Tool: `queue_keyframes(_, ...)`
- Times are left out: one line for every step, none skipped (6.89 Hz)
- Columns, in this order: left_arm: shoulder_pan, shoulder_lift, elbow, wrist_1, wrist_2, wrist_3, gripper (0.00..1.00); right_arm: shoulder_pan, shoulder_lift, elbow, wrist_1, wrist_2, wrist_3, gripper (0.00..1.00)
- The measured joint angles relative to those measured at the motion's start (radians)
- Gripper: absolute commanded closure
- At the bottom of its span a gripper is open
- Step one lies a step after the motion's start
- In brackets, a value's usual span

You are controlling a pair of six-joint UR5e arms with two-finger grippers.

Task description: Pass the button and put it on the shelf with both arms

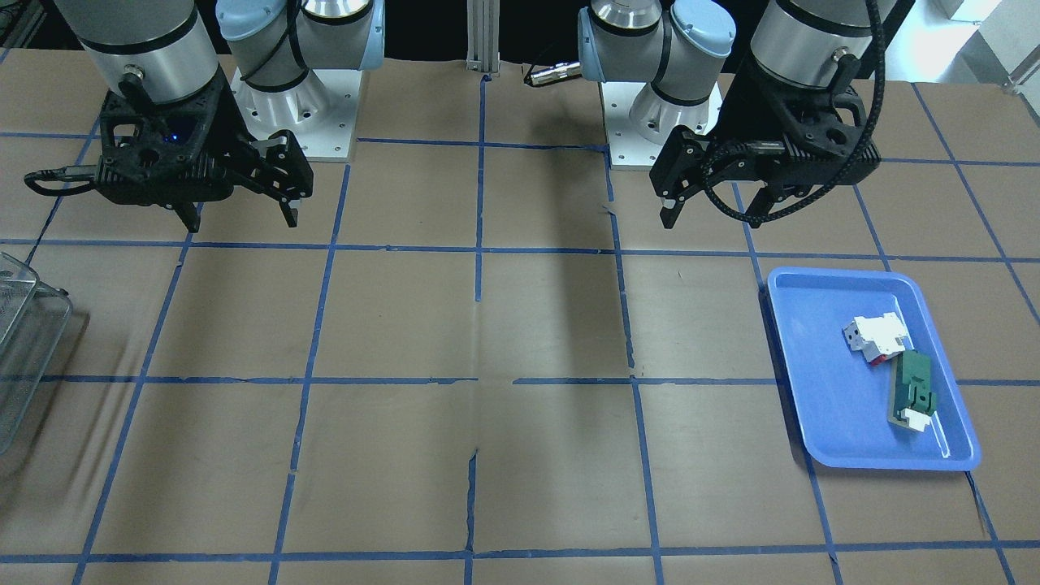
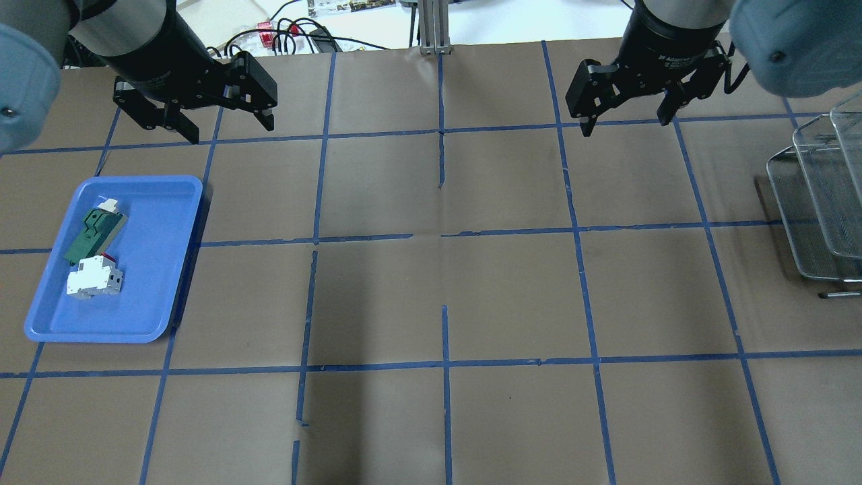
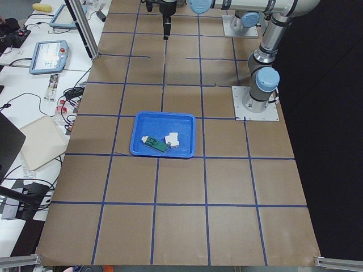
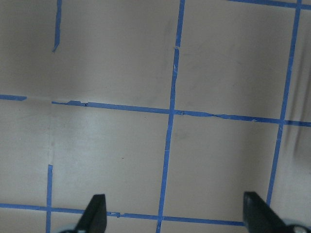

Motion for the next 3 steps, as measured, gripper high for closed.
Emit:
queue_keyframes(0.001,0.001,-0.002,-0.001,0.001,0.002,0.00,0.000,-0.004,0.000,0.009,-0.002,-0.001,0.00)
queue_keyframes(0.000,0.006,-0.010,-0.003,0.004,0.002,0.00,-0.001,-0.006,0.000,0.012,-0.002,-0.002,0.00)
queue_keyframes(0.000,0.014,-0.027,-0.003,0.005,0.002,0.00,-0.001,-0.007,0.000,0.013,-0.002,-0.003,0.00)
